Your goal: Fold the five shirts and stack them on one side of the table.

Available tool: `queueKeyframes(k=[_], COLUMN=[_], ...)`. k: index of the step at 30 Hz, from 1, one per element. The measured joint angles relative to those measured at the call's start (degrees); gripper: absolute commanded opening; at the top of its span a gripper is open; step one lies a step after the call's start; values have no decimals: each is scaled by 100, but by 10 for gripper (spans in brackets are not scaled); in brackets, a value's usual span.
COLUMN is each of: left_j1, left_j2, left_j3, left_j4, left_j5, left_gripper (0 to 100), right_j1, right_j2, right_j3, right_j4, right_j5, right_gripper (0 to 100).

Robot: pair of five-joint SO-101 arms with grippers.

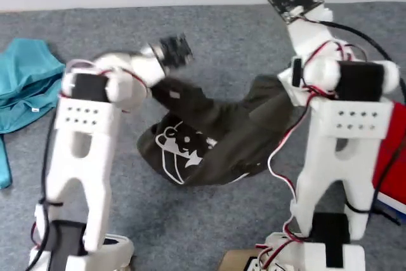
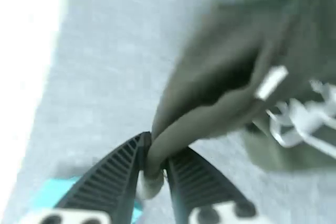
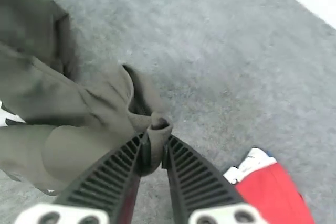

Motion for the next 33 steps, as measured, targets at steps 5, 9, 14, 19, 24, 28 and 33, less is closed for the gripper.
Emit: queueKeyframes(k=[5,9,14,19,24,28,33], left_j1=[-308,-791,-1222,-1354,-1363,-1363,-1363], left_j2=[-387,-571,-765,-1029,-1380,-1618,-1916], left_j3=[-1046,-1521,-2040,-2400,-2462,-2462,-2470], left_j4=[70,-97,-149,-149,-149,0,422], left_j5=[879,1442,1811,1864,1864,1749,1512], left_gripper=[6,6,6,6,6,6,6], right_j1=[343,624,668,668,668,668,668], right_j2=[-369,-782,-1231,-1574,-1934,-2207,-2356], right_j3=[0,0,0,0,0,0,0], right_j4=[0,-105,-510,-1090,-1952,-2646,-3156], right_j5=[0,0,0,0,0,211,651], right_gripper=[9,9,9,9,9,9,9])
